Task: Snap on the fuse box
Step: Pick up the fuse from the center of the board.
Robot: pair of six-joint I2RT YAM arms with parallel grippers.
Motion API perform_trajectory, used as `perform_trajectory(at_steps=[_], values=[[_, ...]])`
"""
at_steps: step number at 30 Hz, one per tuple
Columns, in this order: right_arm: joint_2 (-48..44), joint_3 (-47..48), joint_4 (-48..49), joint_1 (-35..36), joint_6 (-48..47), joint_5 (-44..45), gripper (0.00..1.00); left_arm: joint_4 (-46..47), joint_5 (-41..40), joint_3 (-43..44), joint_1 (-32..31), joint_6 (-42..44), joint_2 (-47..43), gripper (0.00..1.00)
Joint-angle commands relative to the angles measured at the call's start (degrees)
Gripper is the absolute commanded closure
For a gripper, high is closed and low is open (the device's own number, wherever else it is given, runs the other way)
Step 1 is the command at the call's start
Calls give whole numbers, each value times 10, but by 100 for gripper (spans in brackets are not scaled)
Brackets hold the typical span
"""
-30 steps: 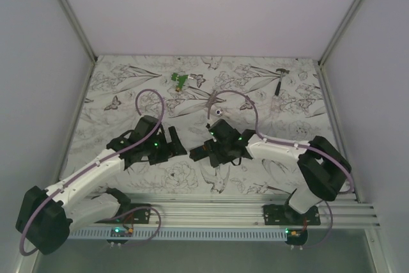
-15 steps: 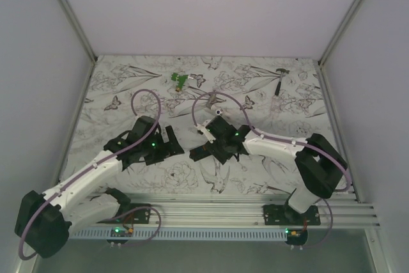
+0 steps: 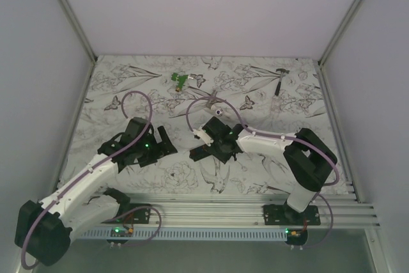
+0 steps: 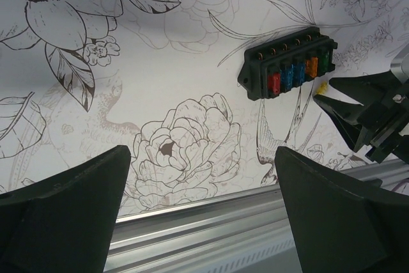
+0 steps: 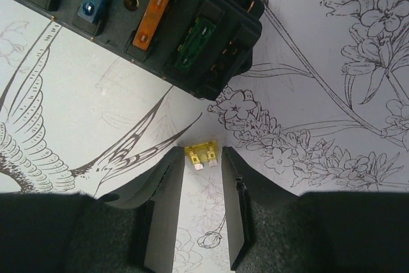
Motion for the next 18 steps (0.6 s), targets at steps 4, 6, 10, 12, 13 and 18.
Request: perform_trajectory(at_steps=[4,6,10,12,13,18], values=[[21,14,-6,-6,-11,-16,68,-19,0,-9,5,3,-6,0],[25,14,-6,-7,-9,-13,69,-19,4,-8,5,3,-7,0],[29,14,-6,-7,-6,-9,71,-19,12,-6,5,7,-6,0],[28,14,-6,-7,0,-2,74,-18,20,-4,5,9,-4,0],[26,14,-5,-7,4,1,75,-18,23,-3,5,10,-3,0],[1,14,2,-9,51,12,81,-4,34,-1,-6,15,-6,1]])
